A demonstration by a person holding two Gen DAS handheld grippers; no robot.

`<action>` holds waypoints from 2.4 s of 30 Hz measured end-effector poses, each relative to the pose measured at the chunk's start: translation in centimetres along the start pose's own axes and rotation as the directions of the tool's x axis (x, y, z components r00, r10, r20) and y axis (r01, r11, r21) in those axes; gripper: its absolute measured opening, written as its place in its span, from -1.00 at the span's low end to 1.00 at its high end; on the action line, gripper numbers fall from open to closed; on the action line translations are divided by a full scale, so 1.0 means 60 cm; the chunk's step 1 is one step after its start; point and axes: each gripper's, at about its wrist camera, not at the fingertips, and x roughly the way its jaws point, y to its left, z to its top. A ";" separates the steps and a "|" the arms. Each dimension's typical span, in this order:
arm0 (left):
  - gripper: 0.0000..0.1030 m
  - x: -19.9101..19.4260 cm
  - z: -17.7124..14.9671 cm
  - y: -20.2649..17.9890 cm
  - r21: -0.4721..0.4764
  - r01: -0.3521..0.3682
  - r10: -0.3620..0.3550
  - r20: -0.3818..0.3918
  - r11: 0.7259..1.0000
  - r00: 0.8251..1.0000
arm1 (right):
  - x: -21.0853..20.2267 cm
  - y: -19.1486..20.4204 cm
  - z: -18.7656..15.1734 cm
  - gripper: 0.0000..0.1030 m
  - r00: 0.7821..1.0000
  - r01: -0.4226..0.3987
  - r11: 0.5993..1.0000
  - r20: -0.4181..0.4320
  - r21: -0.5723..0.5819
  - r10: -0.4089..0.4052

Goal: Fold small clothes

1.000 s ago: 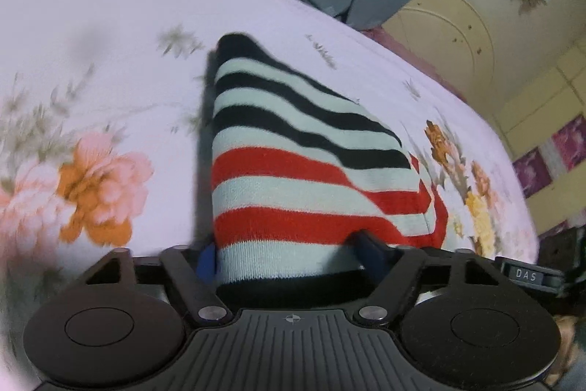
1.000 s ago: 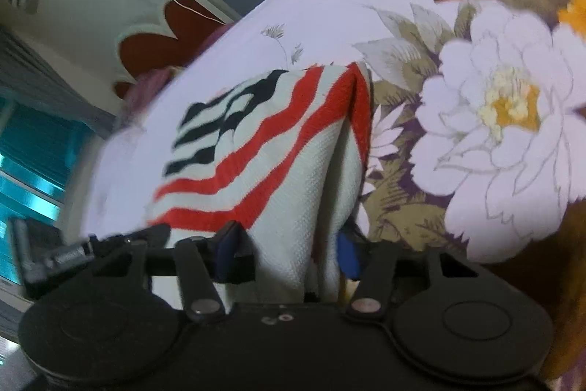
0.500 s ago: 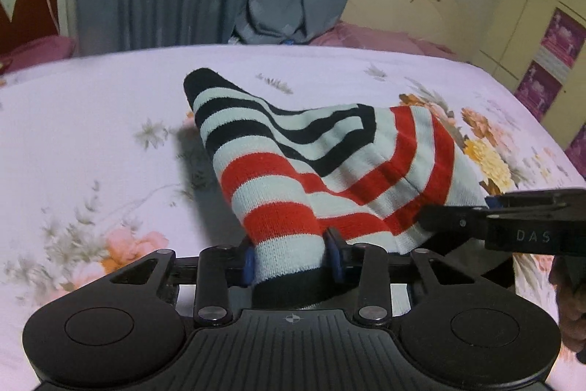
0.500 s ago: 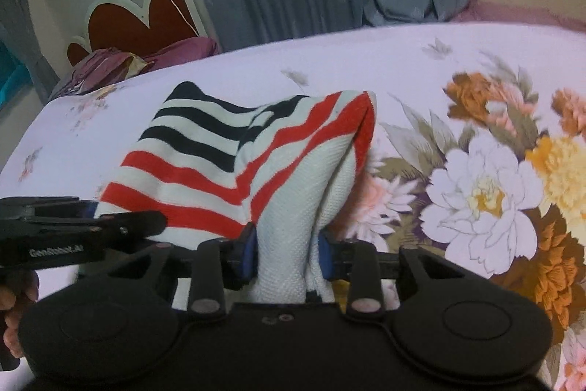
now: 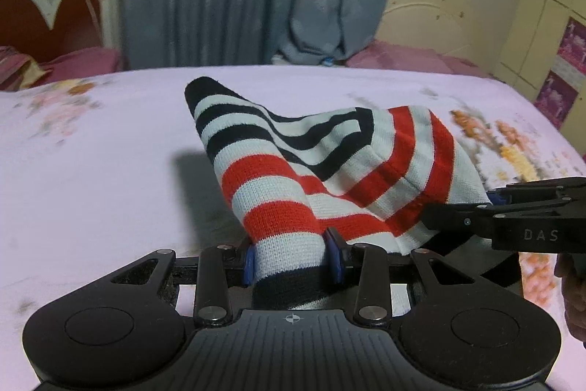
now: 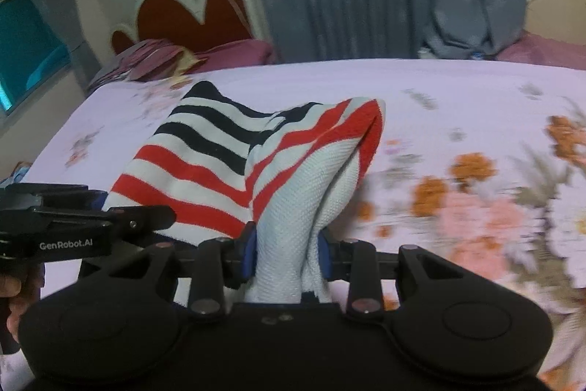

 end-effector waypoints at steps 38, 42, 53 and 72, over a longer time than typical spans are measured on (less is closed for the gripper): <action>0.00 0.110 -0.040 0.157 -0.016 0.082 -0.082 -0.021 0.997 0.996 | 0.170 0.072 0.026 -0.49 0.986 0.129 0.991 -0.107 -0.017 -0.130; 0.00 0.107 -0.036 0.160 -0.007 0.103 -0.103 -0.028 0.995 0.994 | 0.163 0.070 0.021 -0.49 0.987 0.126 0.992 -0.102 -0.020 -0.127; 0.00 0.036 -0.042 0.131 0.001 0.133 -0.133 0.044 0.991 0.990 | 0.112 0.091 0.027 -0.45 0.994 0.102 0.994 -0.037 -0.025 -0.103; 0.00 -0.010 -0.107 0.070 0.048 0.047 -0.048 0.020 0.998 0.999 | 0.059 0.131 -0.036 -0.56 0.993 0.081 0.989 -0.075 -0.120 -0.090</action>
